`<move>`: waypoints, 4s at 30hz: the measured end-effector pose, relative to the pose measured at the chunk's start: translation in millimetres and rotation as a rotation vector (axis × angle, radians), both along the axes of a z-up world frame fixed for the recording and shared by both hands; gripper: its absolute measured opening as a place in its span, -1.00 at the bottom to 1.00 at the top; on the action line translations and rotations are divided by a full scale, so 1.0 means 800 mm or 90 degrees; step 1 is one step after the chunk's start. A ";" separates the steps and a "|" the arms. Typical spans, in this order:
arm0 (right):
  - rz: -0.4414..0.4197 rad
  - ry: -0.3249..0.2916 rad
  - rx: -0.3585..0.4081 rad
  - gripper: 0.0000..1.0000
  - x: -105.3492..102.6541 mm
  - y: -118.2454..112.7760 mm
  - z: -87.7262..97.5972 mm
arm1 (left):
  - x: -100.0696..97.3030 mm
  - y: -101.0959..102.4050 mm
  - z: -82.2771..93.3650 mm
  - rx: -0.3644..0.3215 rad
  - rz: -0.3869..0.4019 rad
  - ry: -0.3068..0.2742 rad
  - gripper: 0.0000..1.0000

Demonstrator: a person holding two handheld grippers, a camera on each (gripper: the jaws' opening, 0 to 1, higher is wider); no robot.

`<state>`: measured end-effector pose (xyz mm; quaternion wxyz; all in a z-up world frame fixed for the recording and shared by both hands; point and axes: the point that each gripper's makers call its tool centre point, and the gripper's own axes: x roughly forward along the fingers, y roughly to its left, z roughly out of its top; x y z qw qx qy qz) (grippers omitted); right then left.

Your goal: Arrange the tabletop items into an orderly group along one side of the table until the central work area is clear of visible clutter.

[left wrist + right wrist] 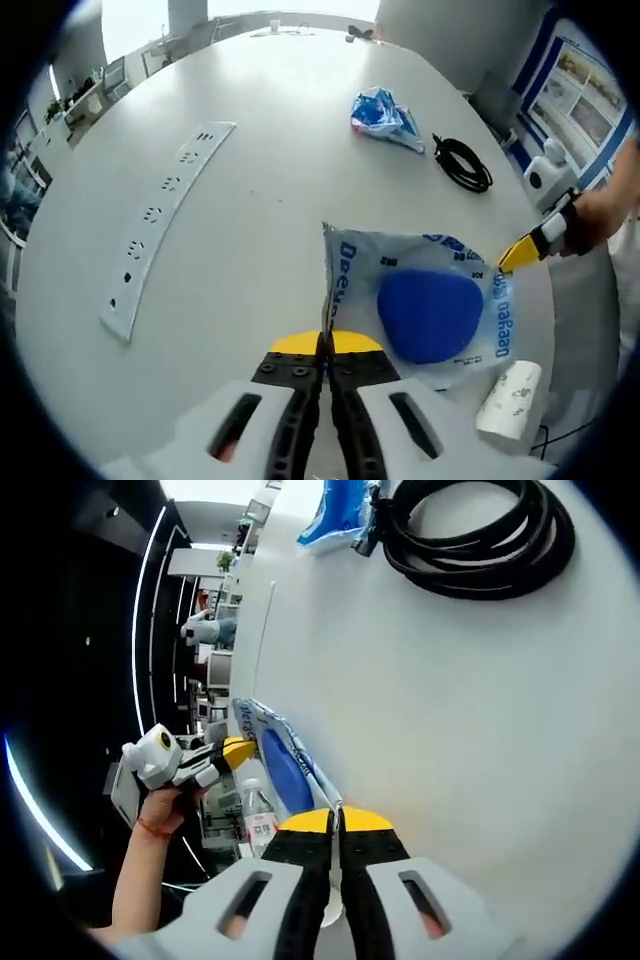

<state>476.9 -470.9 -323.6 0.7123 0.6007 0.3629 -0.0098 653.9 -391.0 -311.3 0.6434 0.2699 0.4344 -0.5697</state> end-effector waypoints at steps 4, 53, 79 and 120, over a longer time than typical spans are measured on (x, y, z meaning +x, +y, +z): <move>0.004 -0.011 -0.008 -1.00 0.005 -0.007 0.008 | 0.000 0.003 0.010 -0.009 0.015 0.001 -1.00; 0.294 -0.229 -0.239 -1.00 0.095 -0.129 0.156 | -0.054 -0.007 0.134 -0.183 0.269 0.004 -1.00; 0.478 -0.292 -0.327 -1.00 0.129 -0.162 0.189 | -0.078 -0.030 0.147 -0.286 0.422 0.064 -1.00; 0.661 -0.220 -0.397 -1.00 0.199 -0.149 0.103 | -0.070 -0.026 0.058 -0.272 0.554 0.151 -1.00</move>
